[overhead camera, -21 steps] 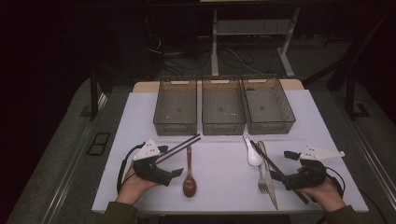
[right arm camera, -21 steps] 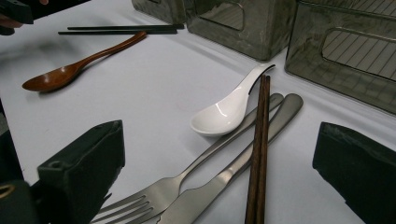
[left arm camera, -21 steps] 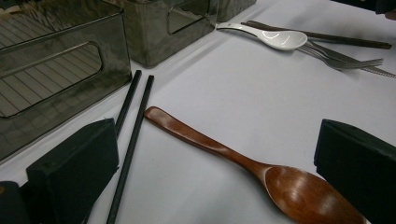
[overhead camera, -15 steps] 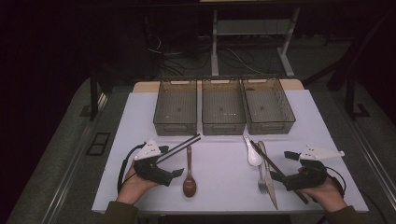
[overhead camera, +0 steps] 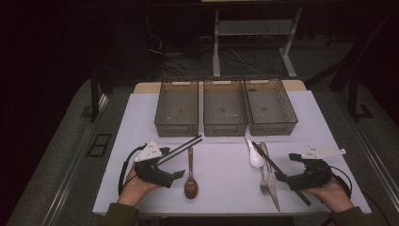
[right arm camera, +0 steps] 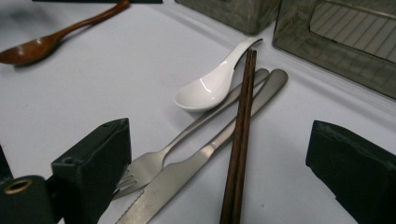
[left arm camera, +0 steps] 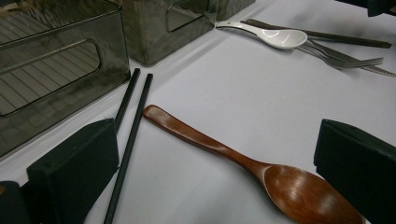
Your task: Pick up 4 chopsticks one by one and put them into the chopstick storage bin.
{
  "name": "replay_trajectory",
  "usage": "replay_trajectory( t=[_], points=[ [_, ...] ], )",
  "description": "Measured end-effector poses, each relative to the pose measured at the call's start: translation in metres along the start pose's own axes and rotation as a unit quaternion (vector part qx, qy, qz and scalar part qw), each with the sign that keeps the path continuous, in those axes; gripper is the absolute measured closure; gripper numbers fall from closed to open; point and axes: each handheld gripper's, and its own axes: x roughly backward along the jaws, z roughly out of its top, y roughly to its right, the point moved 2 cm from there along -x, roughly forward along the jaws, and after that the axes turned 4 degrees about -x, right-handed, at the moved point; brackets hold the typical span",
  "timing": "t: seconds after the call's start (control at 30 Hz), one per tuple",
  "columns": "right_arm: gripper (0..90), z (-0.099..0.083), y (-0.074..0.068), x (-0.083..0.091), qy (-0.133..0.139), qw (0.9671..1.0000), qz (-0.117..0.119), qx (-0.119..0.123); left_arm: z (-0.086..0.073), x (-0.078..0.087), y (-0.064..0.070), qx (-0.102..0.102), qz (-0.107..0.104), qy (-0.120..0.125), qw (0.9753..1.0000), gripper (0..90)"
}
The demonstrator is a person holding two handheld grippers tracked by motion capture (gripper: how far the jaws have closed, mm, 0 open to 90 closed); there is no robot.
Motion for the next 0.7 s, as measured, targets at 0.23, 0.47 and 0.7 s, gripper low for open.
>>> replay_trajectory(
  t=[0.23, 0.47, 0.7],
  points=[
    [15.7, -0.002, 0.002, -0.001, -0.021, 0.9998, 0.005, 0.001, 0.0, 0.0, 0.001, -0.001, -0.003, 0.0, 1.0, 0.0],
    [22.6, -0.005, 0.007, 0.002, -0.029, 0.9996, 0.005, -0.001, -0.001, -0.001, 0.002, 0.0, -0.003, -0.003, 1.0, 0.0],
    [29.6, -0.01, 0.011, 0.007, -0.041, 0.9991, 0.003, -0.009, -0.001, -0.001, 0.003, 0.0, -0.005, -0.003, 1.0, 0.0]
  ],
)
